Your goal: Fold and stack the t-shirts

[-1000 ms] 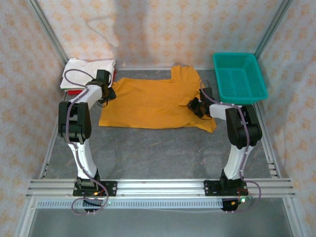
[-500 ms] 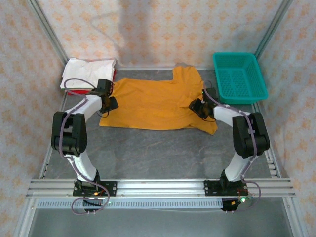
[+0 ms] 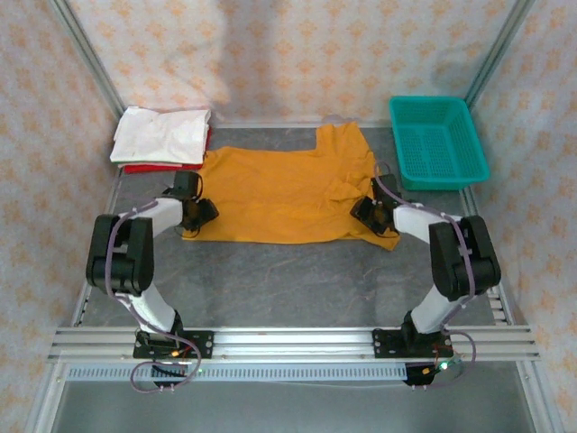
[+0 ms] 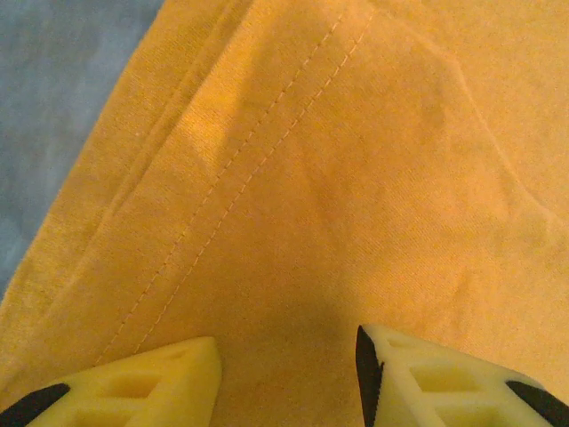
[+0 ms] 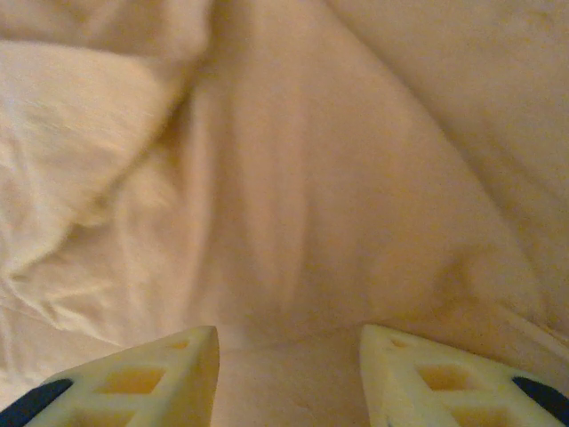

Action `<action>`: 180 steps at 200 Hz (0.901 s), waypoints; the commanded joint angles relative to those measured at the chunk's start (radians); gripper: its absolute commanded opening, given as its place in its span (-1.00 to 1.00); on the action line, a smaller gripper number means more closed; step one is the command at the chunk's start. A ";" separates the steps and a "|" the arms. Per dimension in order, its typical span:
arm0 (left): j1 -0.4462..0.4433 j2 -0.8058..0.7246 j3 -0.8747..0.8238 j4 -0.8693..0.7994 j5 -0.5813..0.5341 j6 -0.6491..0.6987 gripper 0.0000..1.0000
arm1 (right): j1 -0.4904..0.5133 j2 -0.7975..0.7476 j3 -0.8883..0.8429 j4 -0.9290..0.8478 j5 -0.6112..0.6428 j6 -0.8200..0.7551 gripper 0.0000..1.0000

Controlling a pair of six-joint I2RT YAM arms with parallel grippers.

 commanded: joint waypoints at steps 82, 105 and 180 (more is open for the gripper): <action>-0.027 -0.168 -0.163 -0.117 -0.046 -0.032 -0.07 | -0.012 -0.170 0.084 -0.238 0.037 -0.026 -0.10; -0.041 -0.166 -0.169 -0.100 -0.053 -0.033 -0.07 | -0.010 -0.052 0.207 -0.237 0.015 -0.044 -0.13; -0.048 -0.122 -0.158 -0.080 -0.051 -0.025 -0.05 | -0.018 0.215 0.438 -0.244 0.060 -0.066 -0.14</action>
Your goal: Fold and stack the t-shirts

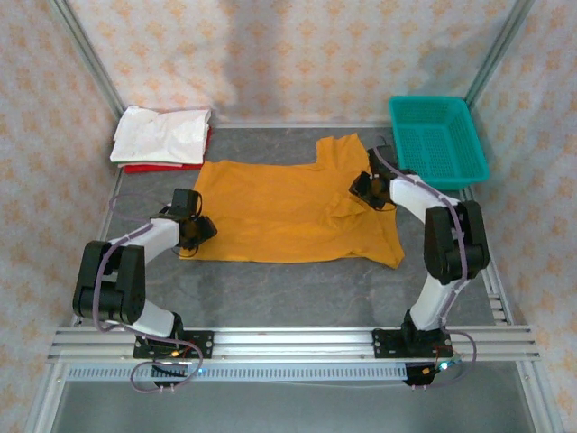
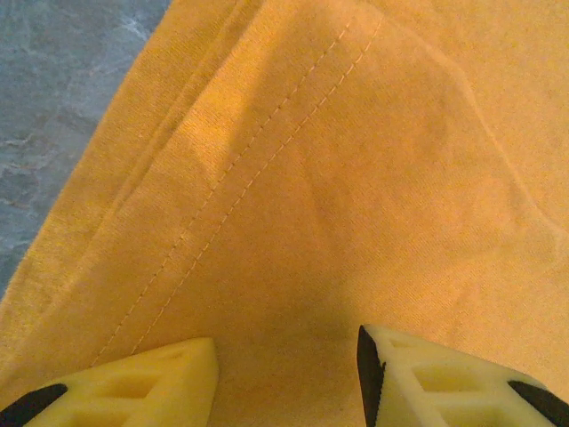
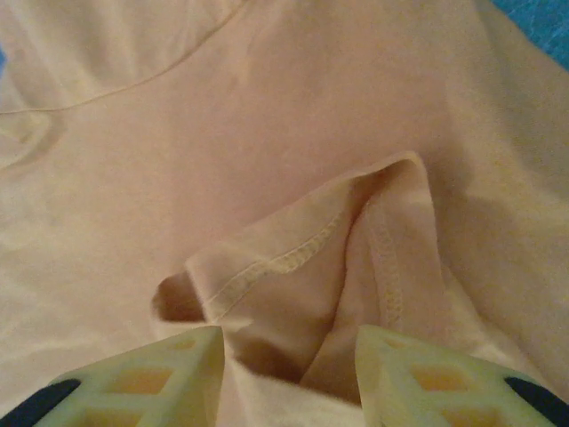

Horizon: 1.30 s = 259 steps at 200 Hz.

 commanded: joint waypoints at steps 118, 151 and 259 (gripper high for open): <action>-0.017 0.080 -0.002 -0.019 -0.015 0.012 -0.04 | -0.006 0.101 0.172 -0.007 -0.018 -0.020 -1.00; -0.018 0.074 0.004 -0.022 -0.011 0.012 -0.04 | -0.004 0.104 0.198 -0.004 -0.022 -0.016 -1.00; -0.018 0.070 0.015 -0.045 -0.013 0.026 -0.03 | -0.004 -0.027 0.016 -0.086 -0.027 -0.148 -0.10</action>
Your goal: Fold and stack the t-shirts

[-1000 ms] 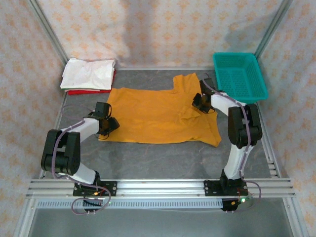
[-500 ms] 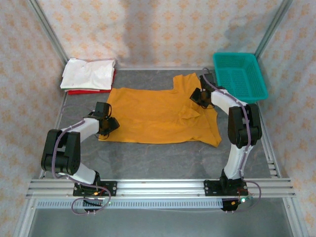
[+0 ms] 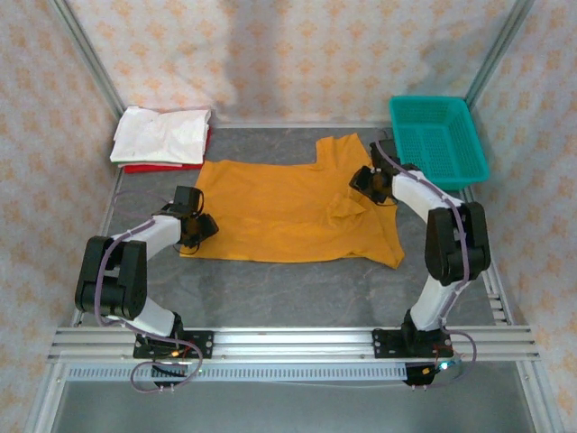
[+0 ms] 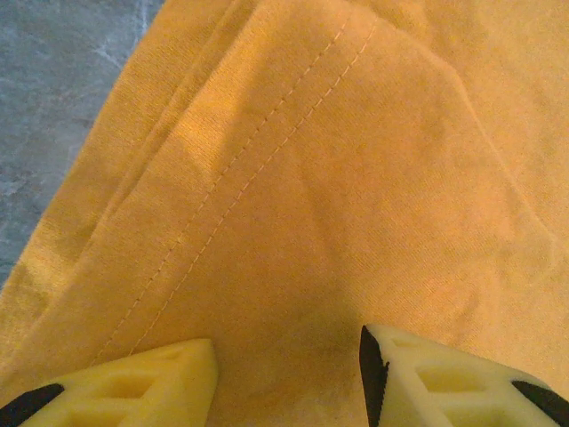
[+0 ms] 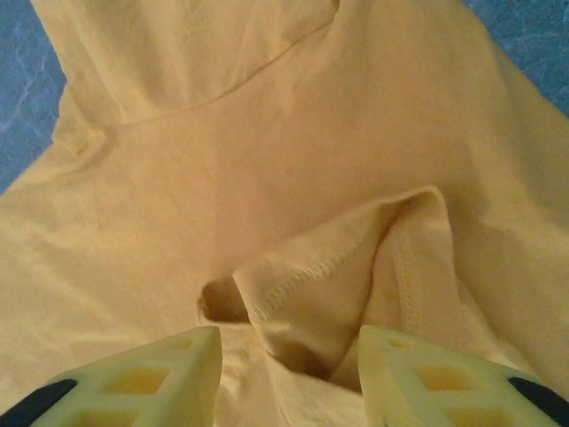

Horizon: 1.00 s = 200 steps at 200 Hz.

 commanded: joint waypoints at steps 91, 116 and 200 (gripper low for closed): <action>-0.013 0.041 -0.020 -0.039 -0.003 0.019 -0.03 | 0.004 0.120 0.005 0.037 -0.095 -0.246 -0.16; -0.013 0.041 -0.019 -0.039 -0.002 0.019 -0.03 | 0.010 0.138 0.017 0.041 -0.108 -0.257 -0.53; -0.015 0.057 -0.012 -0.031 0.002 0.017 -0.03 | 0.027 0.121 0.113 -0.009 -0.102 -0.274 -1.00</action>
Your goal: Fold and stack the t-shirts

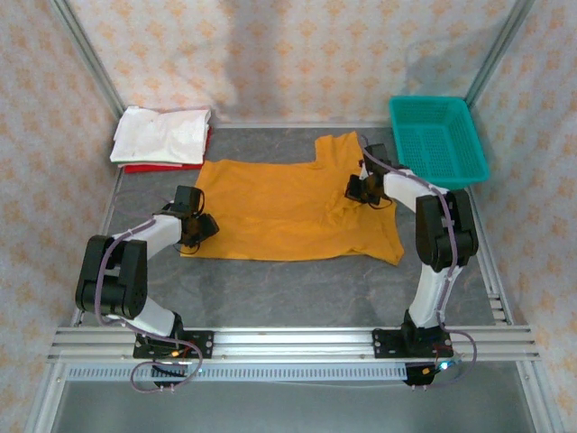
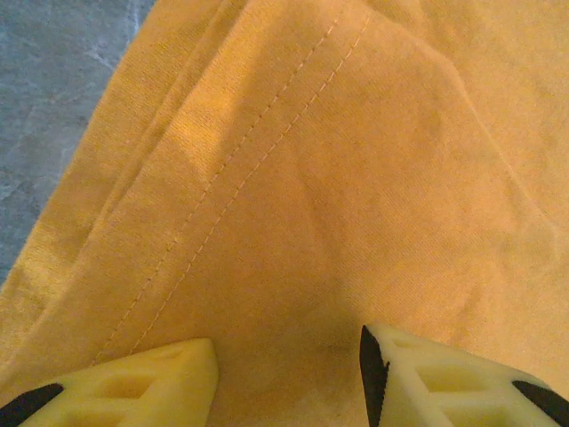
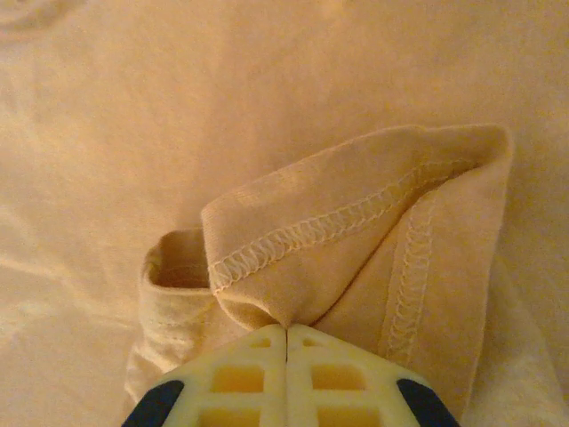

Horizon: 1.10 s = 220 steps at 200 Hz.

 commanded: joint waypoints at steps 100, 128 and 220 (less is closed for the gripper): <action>-0.009 0.025 0.018 -0.073 -0.001 0.026 -0.03 | 0.033 0.008 0.236 -0.176 0.105 0.144 -0.62; -0.009 -0.002 0.009 -0.084 -0.018 0.038 -0.02 | -0.027 -0.159 -0.048 -0.008 0.073 0.313 -0.43; -0.009 0.052 0.022 -0.069 0.006 0.054 -0.02 | -0.079 -0.101 -0.247 0.334 -0.145 0.453 -0.20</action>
